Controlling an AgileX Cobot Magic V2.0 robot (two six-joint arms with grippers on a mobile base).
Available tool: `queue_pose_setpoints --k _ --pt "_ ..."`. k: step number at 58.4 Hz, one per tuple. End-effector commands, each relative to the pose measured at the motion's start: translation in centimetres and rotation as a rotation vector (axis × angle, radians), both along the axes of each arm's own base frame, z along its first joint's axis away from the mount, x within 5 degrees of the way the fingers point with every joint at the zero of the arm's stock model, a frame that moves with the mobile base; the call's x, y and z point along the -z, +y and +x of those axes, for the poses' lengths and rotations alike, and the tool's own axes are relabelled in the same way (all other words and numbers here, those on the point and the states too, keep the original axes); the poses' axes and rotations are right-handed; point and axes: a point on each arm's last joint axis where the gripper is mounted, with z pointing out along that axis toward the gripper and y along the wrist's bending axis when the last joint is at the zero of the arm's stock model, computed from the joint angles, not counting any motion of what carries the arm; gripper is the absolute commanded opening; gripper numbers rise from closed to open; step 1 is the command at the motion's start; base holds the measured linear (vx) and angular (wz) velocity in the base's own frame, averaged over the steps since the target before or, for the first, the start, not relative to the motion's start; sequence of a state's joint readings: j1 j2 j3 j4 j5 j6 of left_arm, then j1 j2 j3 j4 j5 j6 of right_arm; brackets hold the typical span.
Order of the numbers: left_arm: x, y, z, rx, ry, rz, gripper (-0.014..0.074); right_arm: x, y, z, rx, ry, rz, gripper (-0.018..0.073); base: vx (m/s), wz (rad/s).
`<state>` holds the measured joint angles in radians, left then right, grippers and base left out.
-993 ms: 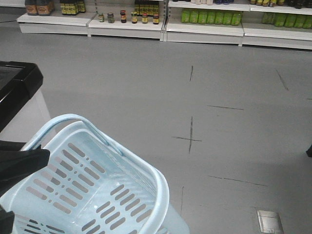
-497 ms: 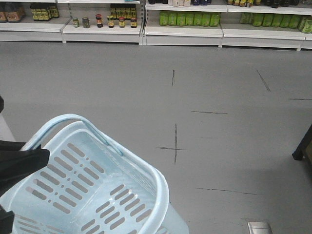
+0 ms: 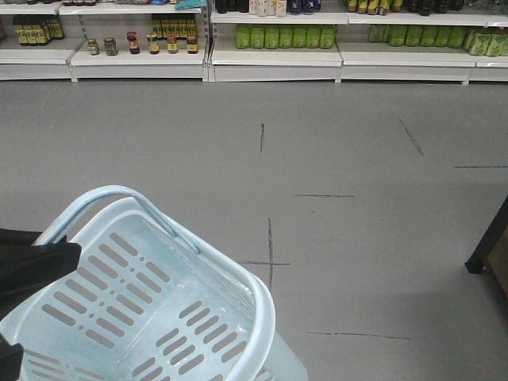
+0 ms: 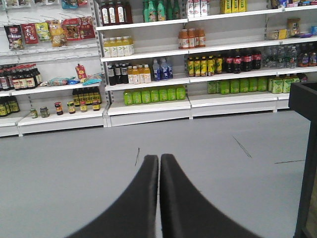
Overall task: Pick three apples into basket with both arms
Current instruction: 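Drive the base along the aisle carrying the basket in the left gripper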
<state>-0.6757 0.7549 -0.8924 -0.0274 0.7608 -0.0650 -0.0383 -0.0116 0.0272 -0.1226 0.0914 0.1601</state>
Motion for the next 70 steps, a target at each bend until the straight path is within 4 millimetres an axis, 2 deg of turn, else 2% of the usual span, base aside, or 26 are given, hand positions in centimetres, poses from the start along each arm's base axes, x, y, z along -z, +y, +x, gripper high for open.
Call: queue_pose_setpoints --k 1,70 --pt "-1.75 -0.19 0.05 -0.002 -0.082 -0.097 -0.0006 -0.32 0.06 -0.05 -0.005 -0.073 -0.019 -0.0005 0.24 -0.09" --pt "-1.75 -0.19 0.05 -0.002 -0.082 -0.097 -0.0006 -0.31 0.06 -0.05 -0.005 -0.072 -0.019 -0.0005 0.25 -0.1"
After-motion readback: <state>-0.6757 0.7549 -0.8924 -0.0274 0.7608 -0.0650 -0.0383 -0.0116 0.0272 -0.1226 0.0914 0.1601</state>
